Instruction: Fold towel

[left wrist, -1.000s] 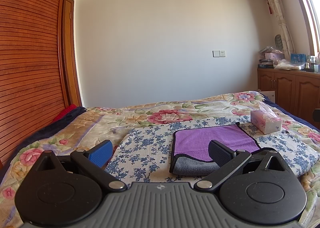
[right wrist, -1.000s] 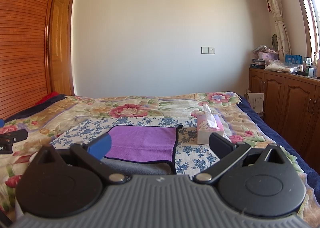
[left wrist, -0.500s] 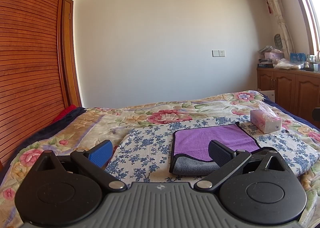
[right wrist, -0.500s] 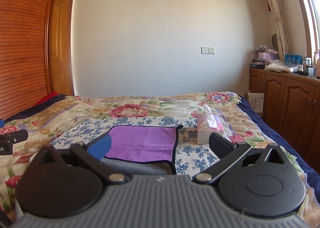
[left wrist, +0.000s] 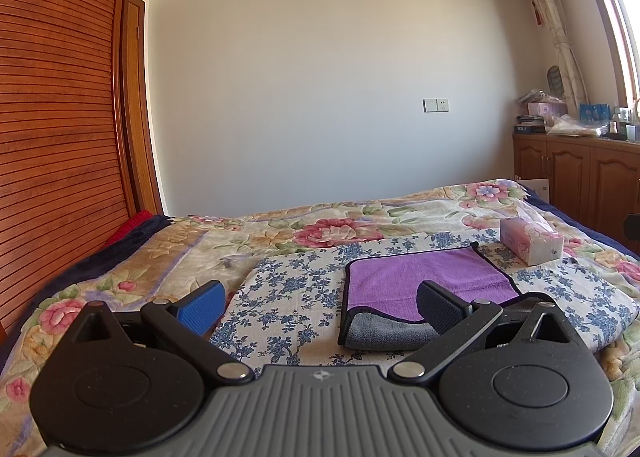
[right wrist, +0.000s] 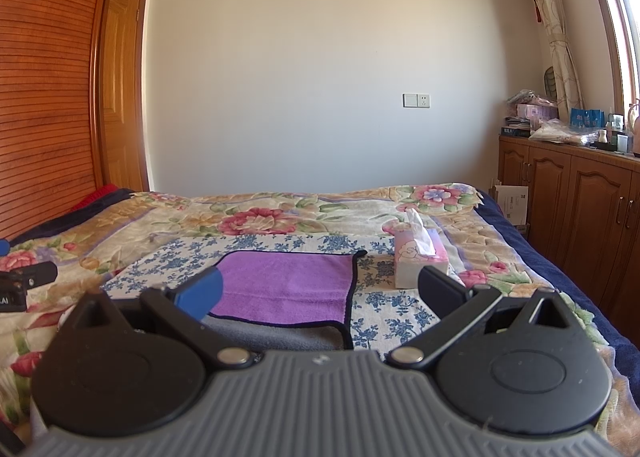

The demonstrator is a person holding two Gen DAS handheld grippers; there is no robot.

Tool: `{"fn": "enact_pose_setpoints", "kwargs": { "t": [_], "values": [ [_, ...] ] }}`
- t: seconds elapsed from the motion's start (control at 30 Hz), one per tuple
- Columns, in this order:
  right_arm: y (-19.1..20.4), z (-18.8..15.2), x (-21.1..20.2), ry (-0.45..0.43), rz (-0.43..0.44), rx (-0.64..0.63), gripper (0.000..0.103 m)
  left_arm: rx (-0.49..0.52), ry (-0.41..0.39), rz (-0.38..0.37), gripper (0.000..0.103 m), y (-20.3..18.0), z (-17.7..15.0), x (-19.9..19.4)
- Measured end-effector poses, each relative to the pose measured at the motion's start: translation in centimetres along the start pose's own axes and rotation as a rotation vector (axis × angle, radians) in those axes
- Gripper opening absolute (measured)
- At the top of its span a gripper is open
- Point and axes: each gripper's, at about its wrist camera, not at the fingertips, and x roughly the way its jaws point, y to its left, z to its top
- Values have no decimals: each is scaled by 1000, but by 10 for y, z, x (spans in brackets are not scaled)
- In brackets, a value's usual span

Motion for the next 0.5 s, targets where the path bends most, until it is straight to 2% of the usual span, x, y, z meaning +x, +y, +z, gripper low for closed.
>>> {"fn": "enact_pose_setpoints", "kwargs": {
  "t": [0.5],
  "values": [
    [1,-2,8,29,10,17,103,23,49,-36,103,-3,-3,12]
  ]
}}
